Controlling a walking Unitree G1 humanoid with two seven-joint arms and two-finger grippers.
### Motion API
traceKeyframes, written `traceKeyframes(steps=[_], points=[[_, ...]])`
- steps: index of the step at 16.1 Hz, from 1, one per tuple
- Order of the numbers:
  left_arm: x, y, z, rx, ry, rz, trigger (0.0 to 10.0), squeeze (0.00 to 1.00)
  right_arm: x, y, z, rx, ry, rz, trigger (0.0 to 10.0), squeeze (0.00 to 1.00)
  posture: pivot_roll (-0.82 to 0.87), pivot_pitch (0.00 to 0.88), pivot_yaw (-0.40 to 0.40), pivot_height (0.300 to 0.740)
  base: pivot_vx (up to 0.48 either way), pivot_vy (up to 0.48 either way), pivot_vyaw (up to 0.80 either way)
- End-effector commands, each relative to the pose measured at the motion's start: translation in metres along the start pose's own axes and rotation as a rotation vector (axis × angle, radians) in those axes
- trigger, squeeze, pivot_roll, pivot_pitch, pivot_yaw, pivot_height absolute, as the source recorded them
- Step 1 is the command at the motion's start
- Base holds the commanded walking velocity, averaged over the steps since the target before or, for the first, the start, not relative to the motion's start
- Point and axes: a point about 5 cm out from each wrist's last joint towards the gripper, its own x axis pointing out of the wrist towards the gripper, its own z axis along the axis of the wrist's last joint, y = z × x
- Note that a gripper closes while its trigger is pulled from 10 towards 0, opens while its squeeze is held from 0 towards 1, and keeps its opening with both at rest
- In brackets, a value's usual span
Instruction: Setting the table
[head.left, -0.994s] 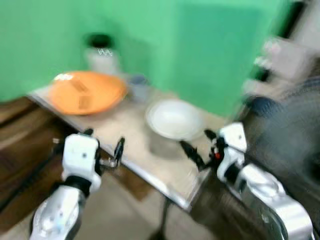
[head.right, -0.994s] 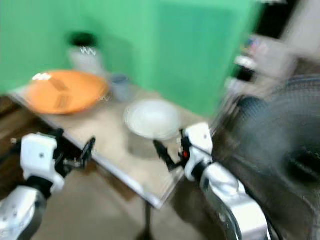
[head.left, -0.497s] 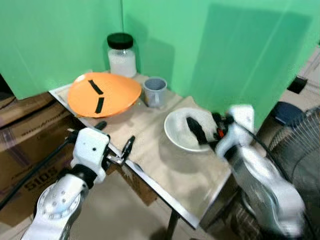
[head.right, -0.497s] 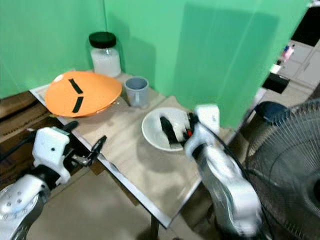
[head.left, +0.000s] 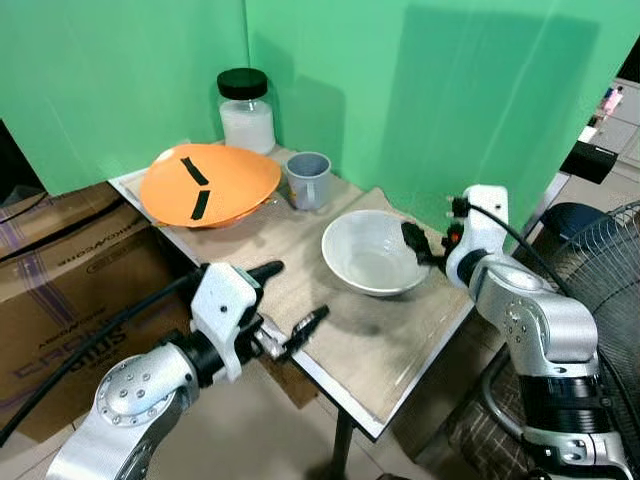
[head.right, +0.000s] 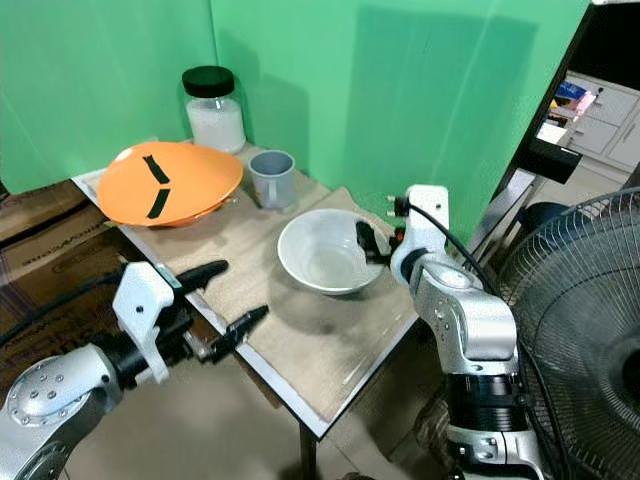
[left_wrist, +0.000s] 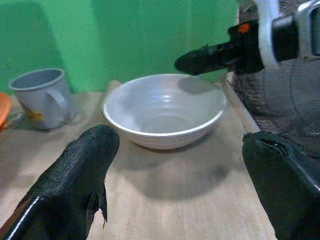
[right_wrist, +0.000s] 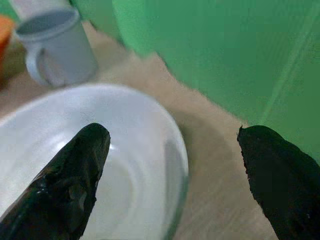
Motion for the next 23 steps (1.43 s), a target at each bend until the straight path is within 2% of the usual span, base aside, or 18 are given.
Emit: traceKeyframes(steps=[1, 2, 3, 5, 6, 7, 10, 23], points=[[-0.002, -0.005, 0.001, -0.002, 0.010, -0.043, 10.0, 0.42, 0.003, 0.000, -0.004, 0.034, 0.076, 0.015, 10.0, 0.00, 0.09, 0.000, -0.011, 0.740, 0.000, 0.000, 0.00], [-0.003, -0.005, 0.000, -0.003, 0.018, -0.050, 10.0, 0.42, 0.005, 0.002, -0.011, 0.080, 0.146, 0.048, 10.0, 0.00, 0.09, 0.000, -0.015, 0.740, 0.000, 0.000, 0.00], [-0.004, -0.005, -0.001, -0.003, 0.020, -0.047, 10.0, 0.42, 0.005, 0.003, -0.019, 0.109, 0.207, 0.050, 6.7, 0.00, 0.10, 0.000, -0.017, 0.740, 0.000, 0.000, 0.00], [-0.004, -0.004, -0.001, -0.003, 0.023, -0.042, 10.0, 0.42, 0.006, 0.003, -0.024, 0.186, 0.236, 0.056, 0.0, 0.00, 0.10, 0.000, -0.019, 0.740, 0.000, 0.000, 0.00], [-0.004, -0.004, -0.001, -0.004, 0.023, -0.042, 10.0, 0.42, 0.007, 0.002, -0.024, 0.194, 0.238, 0.054, 0.0, 0.00, 0.10, 0.000, -0.019, 0.740, 0.000, 0.000, 0.00], [-0.004, -0.005, -0.001, -0.004, 0.026, -0.044, 10.0, 0.42, 0.008, 0.001, -0.024, 0.270, 0.252, 0.062, 0.0, 0.00, 0.10, 0.000, -0.019, 0.740, 0.000, 0.000, 0.00], [-0.005, -0.005, -0.001, -0.007, 0.029, -0.050, 10.0, 0.42, 0.008, 0.002, -0.020, 0.368, 0.261, 0.087, 0.0, 0.00, 0.10, 0.000, -0.020, 0.740, 0.000, 0.000, 0.00], [-0.005, -0.006, -0.002, -0.016, 0.057, -0.074, 10.0, 0.42, 0.007, 0.002, -0.020, 0.380, 0.270, 0.076, 0.0, 0.00, 0.09, 0.000, -0.018, 0.740, 0.000, 0.000, 0.00]])
